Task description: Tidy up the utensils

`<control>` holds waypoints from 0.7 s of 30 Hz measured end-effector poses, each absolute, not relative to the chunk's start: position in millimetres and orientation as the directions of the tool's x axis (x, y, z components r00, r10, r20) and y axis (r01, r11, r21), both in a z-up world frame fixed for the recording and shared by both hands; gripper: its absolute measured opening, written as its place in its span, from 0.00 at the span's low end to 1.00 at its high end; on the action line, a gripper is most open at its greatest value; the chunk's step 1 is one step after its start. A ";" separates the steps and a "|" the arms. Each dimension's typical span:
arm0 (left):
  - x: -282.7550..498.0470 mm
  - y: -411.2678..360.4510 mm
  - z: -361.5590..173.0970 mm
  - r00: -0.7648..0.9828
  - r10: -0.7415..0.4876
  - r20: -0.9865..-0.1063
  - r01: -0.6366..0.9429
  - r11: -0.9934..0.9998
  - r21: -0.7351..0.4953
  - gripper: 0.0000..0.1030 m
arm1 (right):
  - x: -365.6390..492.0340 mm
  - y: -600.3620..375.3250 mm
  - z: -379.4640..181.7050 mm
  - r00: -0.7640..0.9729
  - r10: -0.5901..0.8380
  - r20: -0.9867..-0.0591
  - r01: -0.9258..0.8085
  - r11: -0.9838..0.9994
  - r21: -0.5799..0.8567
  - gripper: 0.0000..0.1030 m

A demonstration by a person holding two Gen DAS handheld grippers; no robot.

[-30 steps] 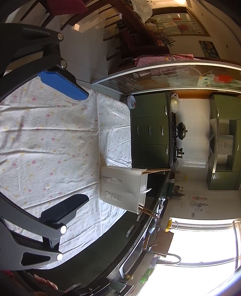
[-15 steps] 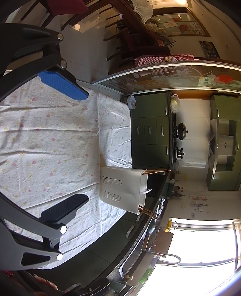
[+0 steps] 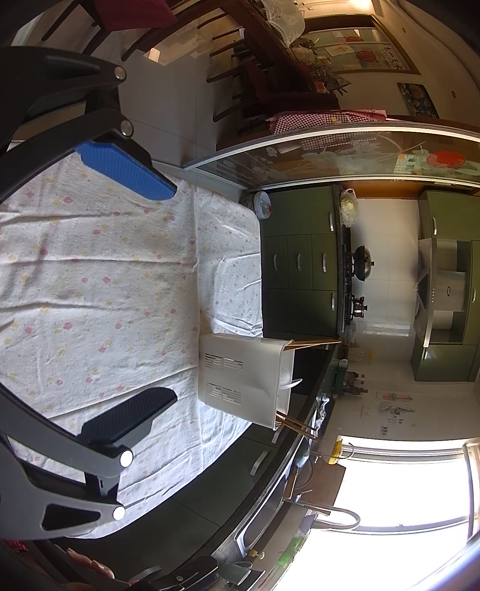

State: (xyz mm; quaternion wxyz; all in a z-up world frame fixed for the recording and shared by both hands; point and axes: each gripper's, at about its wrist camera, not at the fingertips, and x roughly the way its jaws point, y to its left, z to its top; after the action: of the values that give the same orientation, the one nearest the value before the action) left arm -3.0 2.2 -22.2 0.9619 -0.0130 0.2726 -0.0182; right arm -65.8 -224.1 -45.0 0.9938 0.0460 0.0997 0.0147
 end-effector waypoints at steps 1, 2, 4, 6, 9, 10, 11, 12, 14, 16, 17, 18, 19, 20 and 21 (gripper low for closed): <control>-2.8 2.8 -22.5 0.851 -0.041 -0.524 0.026 0.999 -0.036 0.94 | -65.8 -224.0 -44.9 0.980 0.038 -0.197 -0.019 0.995 0.094 0.96; -3.0 3.8 -23.1 0.850 -0.040 -0.525 0.024 0.999 -0.036 0.94 | -66.0 -224.2 -45.4 0.980 0.037 -0.197 -0.019 0.995 0.094 0.96; -2.9 5.1 -23.7 0.850 -0.035 -0.526 0.019 0.999 -0.037 0.94 | -65.8 -224.3 -45.3 0.979 0.038 -0.199 -0.019 0.995 0.095 0.96; -2.8 6.2 -23.8 0.848 -0.029 -0.529 0.013 0.999 -0.034 0.94 | -66.0 -224.0 -45.3 0.980 0.036 -0.198 -0.018 0.996 0.092 0.96; -1.6 6.2 -24.2 0.845 -0.016 -0.535 0.004 1.000 -0.023 0.94 | -65.2 -223.7 -47.4 0.979 0.036 -0.203 -0.017 0.996 0.091 0.96; -0.9 6.3 -24.7 0.841 -0.018 -0.541 0.006 1.000 -0.024 0.94 | -64.7 -223.7 -48.1 0.978 0.035 -0.204 -0.017 0.996 0.090 0.96; -0.1 6.5 -25.0 0.839 -0.015 -0.545 0.004 1.000 -0.021 0.94 | -64.5 -223.2 -49.1 0.978 0.035 -0.205 -0.017 0.996 0.090 0.96; 0.1 6.2 -25.2 0.837 -0.010 -0.546 0.001 1.000 -0.017 0.94 | -65.2 -222.5 -49.8 0.978 0.036 -0.207 -0.017 0.996 0.089 0.96; 1.2 5.4 -25.3 0.834 -0.011 -0.551 0.005 1.000 -0.011 0.94 | -64.6 -222.2 -50.9 0.977 0.037 -0.209 -0.019 0.996 0.088 0.96; 2.6 4.8 -25.8 0.831 -0.015 -0.556 0.013 1.000 -0.008 0.94 | -64.0 -221.9 -51.9 0.977 0.036 -0.210 -0.018 0.996 0.087 0.96; 3.4 4.7 -26.1 0.830 -0.010 -0.558 0.010 1.000 -0.002 0.94 | -64.1 -221.9 -51.8 0.977 0.035 -0.210 -0.017 0.996 0.088 0.96; 3.6 4.7 -26.4 0.829 -0.009 -0.559 0.011 1.000 0.001 0.94 | -64.0 -222.1 -52.1 0.977 0.034 -0.210 -0.016 0.996 0.089 0.96; 4.4 5.1 -26.4 0.828 -0.015 -0.561 0.017 1.000 -0.002 0.94 | -63.8 -222.3 -52.6 0.977 0.034 -0.211 -0.015 0.996 0.090 0.96; 4.4 5.8 -26.5 0.828 -0.024 -0.560 0.022 1.000 -0.010 0.94 | -63.0 -221.8 -52.7 0.977 0.034 -0.211 -0.015 0.996 0.091 0.96; 5.1 6.5 -26.5 0.829 -0.030 -0.559 0.025 1.000 -0.016 0.94 | -62.7 -221.8 -53.0 0.977 0.033 -0.212 -0.014 0.996 0.091 0.96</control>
State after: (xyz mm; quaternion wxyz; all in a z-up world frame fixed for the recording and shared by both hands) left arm 5.1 6.5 -26.5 0.9562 -0.0039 0.2924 -0.0144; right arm -62.7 -221.8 -53.0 0.9932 0.0444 0.1070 0.0118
